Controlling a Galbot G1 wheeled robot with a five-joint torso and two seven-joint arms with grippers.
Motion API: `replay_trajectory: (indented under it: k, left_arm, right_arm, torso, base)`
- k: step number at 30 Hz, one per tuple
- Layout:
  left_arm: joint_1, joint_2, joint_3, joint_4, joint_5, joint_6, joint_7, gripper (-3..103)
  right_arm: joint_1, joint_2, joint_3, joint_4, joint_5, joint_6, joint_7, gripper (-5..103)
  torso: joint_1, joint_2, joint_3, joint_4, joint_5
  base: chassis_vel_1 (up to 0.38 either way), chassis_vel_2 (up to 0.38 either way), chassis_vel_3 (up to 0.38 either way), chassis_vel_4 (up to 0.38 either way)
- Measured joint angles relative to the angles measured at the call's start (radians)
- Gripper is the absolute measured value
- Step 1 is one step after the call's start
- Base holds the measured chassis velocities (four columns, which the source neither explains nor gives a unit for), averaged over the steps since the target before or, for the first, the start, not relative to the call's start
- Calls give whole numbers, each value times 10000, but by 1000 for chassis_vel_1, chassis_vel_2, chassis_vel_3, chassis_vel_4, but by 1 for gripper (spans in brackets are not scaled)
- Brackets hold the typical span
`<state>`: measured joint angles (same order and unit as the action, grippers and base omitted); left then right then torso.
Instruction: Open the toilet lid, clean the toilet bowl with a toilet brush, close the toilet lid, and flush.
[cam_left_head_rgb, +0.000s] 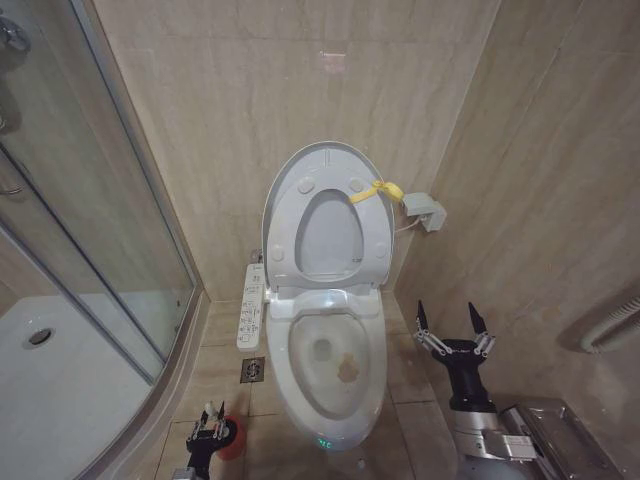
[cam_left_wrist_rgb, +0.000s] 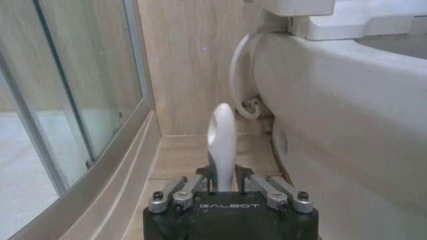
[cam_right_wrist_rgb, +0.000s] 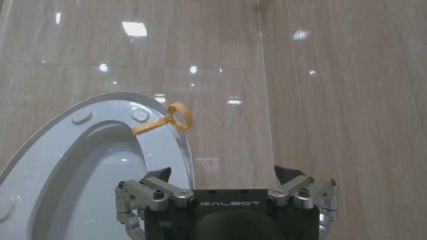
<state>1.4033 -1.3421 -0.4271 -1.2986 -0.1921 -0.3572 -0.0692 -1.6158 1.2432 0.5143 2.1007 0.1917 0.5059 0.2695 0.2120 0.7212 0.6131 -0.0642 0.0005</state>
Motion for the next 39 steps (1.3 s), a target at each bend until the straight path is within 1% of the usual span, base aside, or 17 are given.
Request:
replay_trajectory:
  k: [1, 2, 7, 9, 13, 16, 17, 19, 20, 23, 24, 27, 28, 31, 33, 37, 39]
  left_arm:
    - [0, 0, 0, 0, 0, 0, 0, 49]
    - [24, 19, 0, -59, -9, 3, 1, 22]
    - [203, 95, -26, -434, -62, 10, 0, 22]
    - [470, 160, -65, -1019, -76, 31, -59, 19]
    - [831, 232, -97, -1796, -52, 165, -291, 19]
    - [1431, 297, -244, -3046, 460, 351, -1196, 19]
    - [1431, 297, -244, -3046, 460, 351, -1196, 19]
    - [1780, 327, -294, -3789, 601, 633, -1728, 19]
    - [1780, 327, -294, -3789, 601, 633, -1728, 19]
    - [2216, 301, -367, -5031, 552, 1003, -2372, 19]
    - [2216, 301, -367, -5031, 552, 1003, -2372, 19]
    - [2594, 278, -370, -6484, 381, 1257, -2647, 19]
    - [2594, 278, -370, -6484, 381, 1257, -2647, 19]
    - [2912, 290, -351, -7624, 236, 1560, -2816, 19]
    - [3001, 304, -344, -7903, 206, 1632, -2853, 19]
    - [3341, 375, -278, -9181, 81, 1989, -3017, 19]
    - [3549, 417, -212, -10051, 14, 2337, -3186, 19]
  right_arm:
    - [0, 0, 0, 0, 0, 0, 0, 100]
    - [0, 3, 6, 0, -3, -2, -1, 100]
    - [1, 22, 14, -8, -15, -5, -7, 100]
    - [-1, 39, 20, -10, -26, -3, -12, 100]
    - [-15, 55, 26, -5, -35, 0, -13, 100]
    - [-74, 93, 41, 41, -59, 22, -20, 100]
    - [-74, 93, 41, 41, -59, 22, -20, 100]
    - [-138, 116, 69, 67, -67, 47, -22, 100]
    - [-138, 116, 69, 67, -67, 47, -22, 100]
    - [-180, 122, 81, 105, -96, 72, -41, 100]
    - [-180, 122, 81, 105, -96, 72, -41, 100]
    - [-257, 134, 84, 133, -146, 86, -55, 100]
    - [-257, 134, 84, 133, -146, 86, -55, 100]
    - [-326, 134, 103, 161, -183, 107, -59, 100]
    - [-340, 130, 111, 172, -189, 114, -60, 100]
    - [-399, 107, 148, 237, -192, 125, -62, 100]
    - [-433, 95, 166, 249, -192, 136, -62, 100]
  torso:
    - [0, 0, 0, 0, 0]
    - [0, 0, 0, 0, -1]
    - [0, 0, 0, -1, -1]
    - [0, 0, 0, 0, -2]
    - [0, 0, 0, -1, 0]
    - [0, 0, 0, 1, 0]
    - [0, 0, 0, 1, 0]
    - [0, 0, 0, -1, 0]
    - [0, 0, 0, -1, 0]
    - [0, 1, 0, 2, 0]
    - [0, 1, 0, 2, 0]
    - [0, 0, 0, 0, 1]
    - [0, 0, 0, 0, 1]
    - [0, 0, 0, -1, 1]
    - [0, 0, -1, 0, 0]
    - [0, 1, 0, 0, 1]
    - [0, 0, -1, 0, 0]
  base:
    - [0, 0, 0, 0]
    - [0, 0, 0, 0]
    - [0, 0, 0, 0]
    - [0, 0, 0, 0]
    - [0, 0, 0, 0]
    - [0, 0, 0, 0]
    - [0, 0, 0, 0]
    - [0, 0, 0, 0]
    - [0, 0, 0, 0]
    - [0, 0, 0, 0]
    - [0, 0, 0, 0]
    - [0, 0, 0, 0]
    - [0, 0, 0, 0]
    - [0, 0, 0, 0]
    - [0, 0, 0, 0]
    - [0, 0, 0, 0]
    - [0, 0, 0, 0]
